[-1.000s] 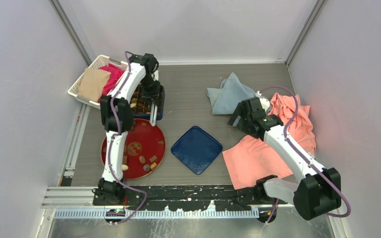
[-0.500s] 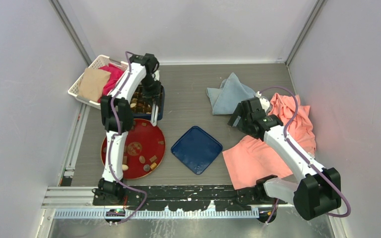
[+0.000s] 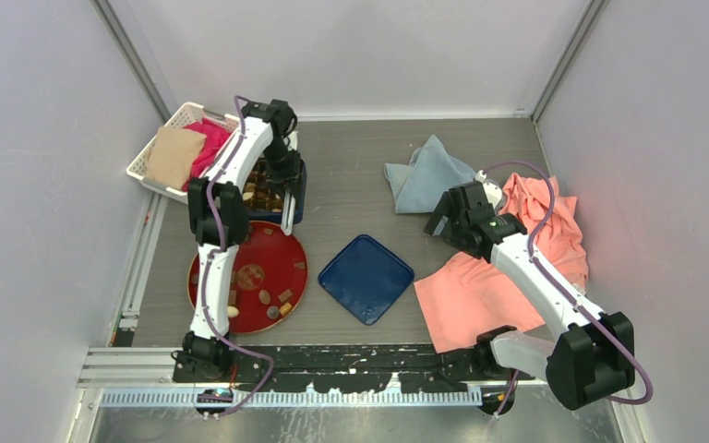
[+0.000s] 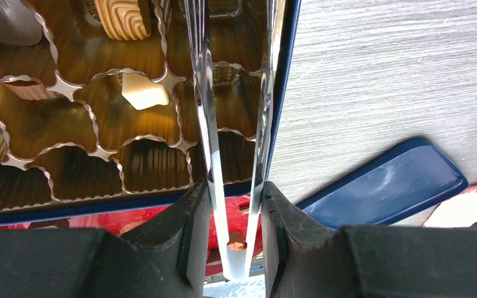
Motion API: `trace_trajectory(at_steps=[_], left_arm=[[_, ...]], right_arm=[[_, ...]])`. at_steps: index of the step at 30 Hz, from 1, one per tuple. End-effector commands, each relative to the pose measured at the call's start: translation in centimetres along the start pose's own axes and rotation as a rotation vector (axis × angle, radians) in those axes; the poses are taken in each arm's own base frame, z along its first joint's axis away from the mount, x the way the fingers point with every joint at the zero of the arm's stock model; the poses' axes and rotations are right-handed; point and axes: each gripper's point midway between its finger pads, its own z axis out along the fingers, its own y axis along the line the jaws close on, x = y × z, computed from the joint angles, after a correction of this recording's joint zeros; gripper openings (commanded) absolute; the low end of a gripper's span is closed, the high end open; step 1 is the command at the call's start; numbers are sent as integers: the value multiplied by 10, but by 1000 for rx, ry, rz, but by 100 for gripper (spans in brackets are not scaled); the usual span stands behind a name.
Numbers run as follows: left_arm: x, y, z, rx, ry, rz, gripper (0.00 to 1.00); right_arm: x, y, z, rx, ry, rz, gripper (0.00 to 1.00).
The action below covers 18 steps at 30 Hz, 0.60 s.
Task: Pack the chocolate
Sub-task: Place the fake chocolate in the packing box.
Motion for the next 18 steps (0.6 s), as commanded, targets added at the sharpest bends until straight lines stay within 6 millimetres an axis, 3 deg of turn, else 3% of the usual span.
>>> trace_trajectory(at_steps=[1,14,18], left_arm=[[-7,-10,-24,34,-72,11,33],[-7,-9,-29,27,-84,12,34],[-6,-12,-41,34,-107,8,23]], right_arm=[[-12,6,-4,-26,-50,16,96],[-10,5,-4,-24,-49,13,96],[-11,5,-5,-24,-52,13,96]])
